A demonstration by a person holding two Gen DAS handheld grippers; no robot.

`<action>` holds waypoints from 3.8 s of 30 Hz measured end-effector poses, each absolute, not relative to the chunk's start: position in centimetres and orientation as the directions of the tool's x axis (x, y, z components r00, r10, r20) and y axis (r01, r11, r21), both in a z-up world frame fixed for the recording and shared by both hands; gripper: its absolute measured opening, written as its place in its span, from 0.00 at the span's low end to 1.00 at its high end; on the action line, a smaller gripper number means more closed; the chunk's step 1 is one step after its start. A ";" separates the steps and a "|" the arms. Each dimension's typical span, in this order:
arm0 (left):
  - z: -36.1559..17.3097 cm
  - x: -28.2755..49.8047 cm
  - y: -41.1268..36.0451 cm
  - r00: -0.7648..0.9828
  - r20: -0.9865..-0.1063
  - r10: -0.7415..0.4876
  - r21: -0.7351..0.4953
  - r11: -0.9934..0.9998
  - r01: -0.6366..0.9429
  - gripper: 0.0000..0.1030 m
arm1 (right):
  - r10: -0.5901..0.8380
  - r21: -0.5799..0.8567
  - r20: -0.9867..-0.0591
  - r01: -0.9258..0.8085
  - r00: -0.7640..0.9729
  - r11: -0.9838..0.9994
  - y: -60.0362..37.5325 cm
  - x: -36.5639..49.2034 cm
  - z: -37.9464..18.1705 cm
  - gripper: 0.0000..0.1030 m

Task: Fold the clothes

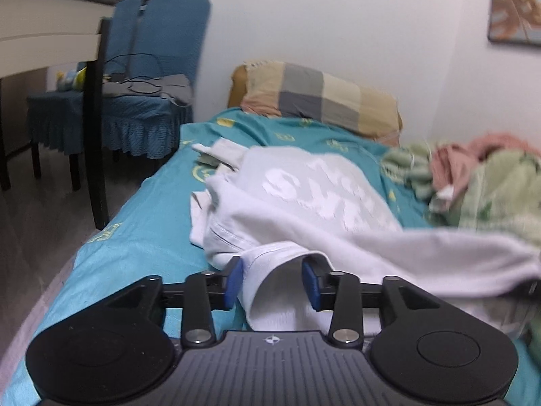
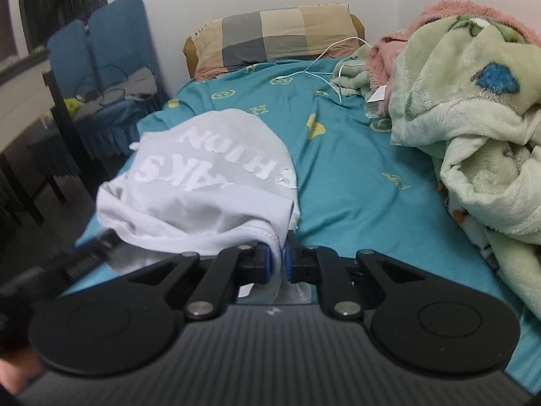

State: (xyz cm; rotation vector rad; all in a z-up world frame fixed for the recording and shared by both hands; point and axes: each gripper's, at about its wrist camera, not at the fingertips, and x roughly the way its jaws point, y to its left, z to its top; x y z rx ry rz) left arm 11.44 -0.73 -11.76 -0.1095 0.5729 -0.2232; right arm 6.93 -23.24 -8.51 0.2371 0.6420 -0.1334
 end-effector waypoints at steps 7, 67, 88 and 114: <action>-13.4 13.1 0.7 0.813 -0.570 -0.119 -0.169 0.985 0.026 0.40 | -0.012 0.181 -0.620 0.158 0.785 0.971 -23.1 7.1 -9.1 0.11; 35.4 -3.3 5.0 0.959 0.091 -0.268 -0.308 0.908 0.283 0.04 | -0.076 0.125 0.051 0.069 0.996 0.990 -27.2 -6.3 34.0 0.13; -15.0 46.6 -0.2 0.872 -0.449 -0.194 -0.302 0.952 0.057 0.04 | -0.101 0.129 -0.450 0.177 0.887 0.976 -31.8 41.6 -9.0 0.13; -10.1 34.0 5.9 0.784 -0.565 -0.255 -0.314 0.946 0.081 0.93 | 0.191 0.406 -0.592 0.085 0.783 0.910 -32.0 31.1 -9.2 0.78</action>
